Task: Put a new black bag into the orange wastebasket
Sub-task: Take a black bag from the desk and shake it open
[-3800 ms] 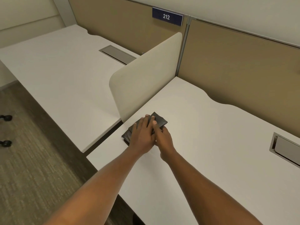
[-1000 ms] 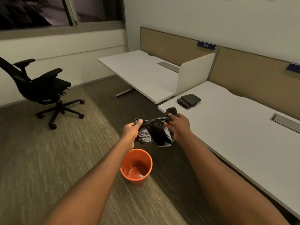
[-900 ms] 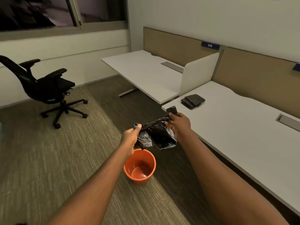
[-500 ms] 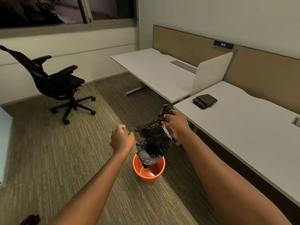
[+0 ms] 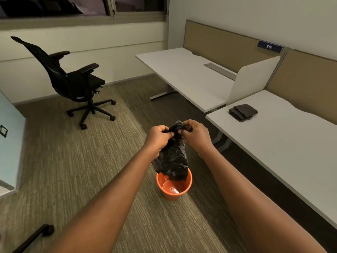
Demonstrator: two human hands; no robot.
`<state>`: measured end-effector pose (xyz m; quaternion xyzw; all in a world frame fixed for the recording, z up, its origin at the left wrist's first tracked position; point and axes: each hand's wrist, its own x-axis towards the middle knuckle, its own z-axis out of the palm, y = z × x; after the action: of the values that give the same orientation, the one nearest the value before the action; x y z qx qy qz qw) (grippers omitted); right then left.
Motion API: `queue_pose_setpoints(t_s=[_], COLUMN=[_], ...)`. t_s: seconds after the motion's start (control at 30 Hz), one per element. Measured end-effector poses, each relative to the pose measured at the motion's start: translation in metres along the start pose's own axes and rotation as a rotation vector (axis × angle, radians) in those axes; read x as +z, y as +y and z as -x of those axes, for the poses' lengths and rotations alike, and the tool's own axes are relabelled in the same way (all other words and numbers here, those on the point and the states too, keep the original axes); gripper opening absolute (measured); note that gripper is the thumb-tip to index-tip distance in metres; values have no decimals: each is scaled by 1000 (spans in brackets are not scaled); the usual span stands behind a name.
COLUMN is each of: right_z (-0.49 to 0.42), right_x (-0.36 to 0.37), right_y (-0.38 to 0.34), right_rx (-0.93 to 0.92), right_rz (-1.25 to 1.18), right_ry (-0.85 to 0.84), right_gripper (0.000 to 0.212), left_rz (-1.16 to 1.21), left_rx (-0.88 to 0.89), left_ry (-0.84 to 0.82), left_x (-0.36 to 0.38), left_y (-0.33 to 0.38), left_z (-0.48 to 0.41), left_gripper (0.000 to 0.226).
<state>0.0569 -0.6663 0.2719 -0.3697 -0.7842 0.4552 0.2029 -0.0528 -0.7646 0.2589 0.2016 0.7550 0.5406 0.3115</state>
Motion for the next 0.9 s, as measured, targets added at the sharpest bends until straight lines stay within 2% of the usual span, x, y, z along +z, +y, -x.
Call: queue_pose_setpoints(t_s=[0.07,0.13,0.27,0.3,0.37,0.47,0.57,0.63,0.8,0.9], right_z=[0,0,5,7,8,5,4,5,7,6], right_x=[1,0,-3,-2,2,4,0,-4,-14,-21], right_y=[3,6,13,14,16,20,24,25,17,10], right_rx=[6,3,-188,-217,-180,30,182,227,308,307], right_rz=[29,90,659,749,782,586,336,244,48,-5], right_ry=[-4,-7,27,53,98,68,-32,-68,-83,-67], right_gripper=[13,14,21,21,19,15,11,13,12,12], left_rz=[84,106,101,137,294,471,483,355,-231,-360], left_rx=[-50,-65,-54,-67,-120,-177,-137,-54,270,406], left_ry=[38,66,94,84,37,-15,52,123,231,236], left_x=[-6,-12,-22,-23,-23,-23,-26,-29,-46,-58], left_y=[-1,-1,-4,-4,-3,1,1,-2,-3,4], left_z=[-3,-4,-7,-6,-5,-1,-2,-6,-14,-17], left_gripper=[6,15,11,8,9,13,18,16,11,13])
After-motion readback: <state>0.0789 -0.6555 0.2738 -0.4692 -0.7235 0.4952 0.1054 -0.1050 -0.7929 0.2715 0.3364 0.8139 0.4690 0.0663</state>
